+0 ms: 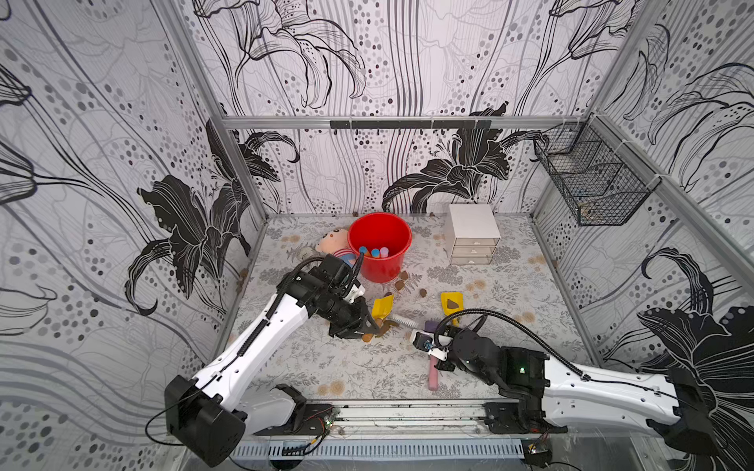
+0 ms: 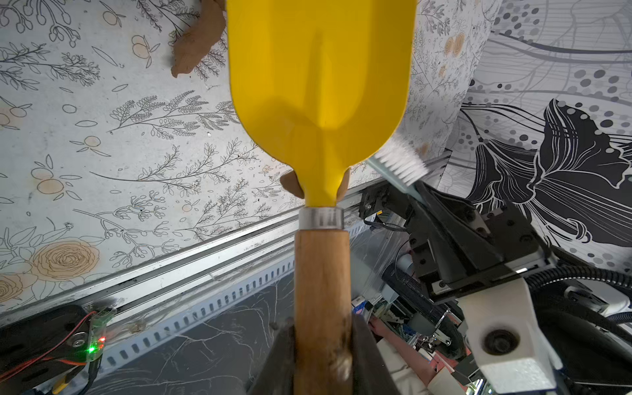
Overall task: Brush the soil off the hand trowel and place it into the bucket
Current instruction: Brush off the soil from the hand trowel.
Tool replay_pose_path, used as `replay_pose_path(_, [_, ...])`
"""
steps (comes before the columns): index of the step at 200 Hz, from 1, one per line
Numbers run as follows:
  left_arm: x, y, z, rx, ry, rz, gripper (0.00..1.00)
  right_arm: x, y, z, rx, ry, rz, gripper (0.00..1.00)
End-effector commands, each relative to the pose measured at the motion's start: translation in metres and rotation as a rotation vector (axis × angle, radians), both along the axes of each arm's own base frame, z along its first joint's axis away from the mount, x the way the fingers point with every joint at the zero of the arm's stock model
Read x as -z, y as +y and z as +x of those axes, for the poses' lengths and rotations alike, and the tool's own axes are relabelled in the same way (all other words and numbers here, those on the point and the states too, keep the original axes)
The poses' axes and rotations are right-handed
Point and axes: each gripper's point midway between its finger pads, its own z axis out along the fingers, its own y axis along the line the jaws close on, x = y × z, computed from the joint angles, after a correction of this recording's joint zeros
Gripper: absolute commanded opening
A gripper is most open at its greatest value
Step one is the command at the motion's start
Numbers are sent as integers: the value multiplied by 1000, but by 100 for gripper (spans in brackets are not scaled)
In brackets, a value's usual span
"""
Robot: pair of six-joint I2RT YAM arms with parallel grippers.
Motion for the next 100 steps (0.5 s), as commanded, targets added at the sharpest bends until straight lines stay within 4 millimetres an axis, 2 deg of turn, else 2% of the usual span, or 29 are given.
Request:
replay_pose_path(1, [-5,-1,4,-4,-22,-11,0,3,24,-18,-99,50,-7,0])
replay_pose_path(28, [-1,-2,4,-22,-19,-23,0,-16,54,-23,-163,49,67,0])
replay_pose_path(44, [1,-2,4,-23,-21,-21,0,-29,62,-24,-180,38,123,0])
replay_pose_path(76, [4,-1,4,-20,-23,-17,0,-41,56,-21,-150,31,200,0])
replay_pose_path(100, [5,-1,4,-11,-26,-13,0,-30,40,-3,-38,27,175,0])
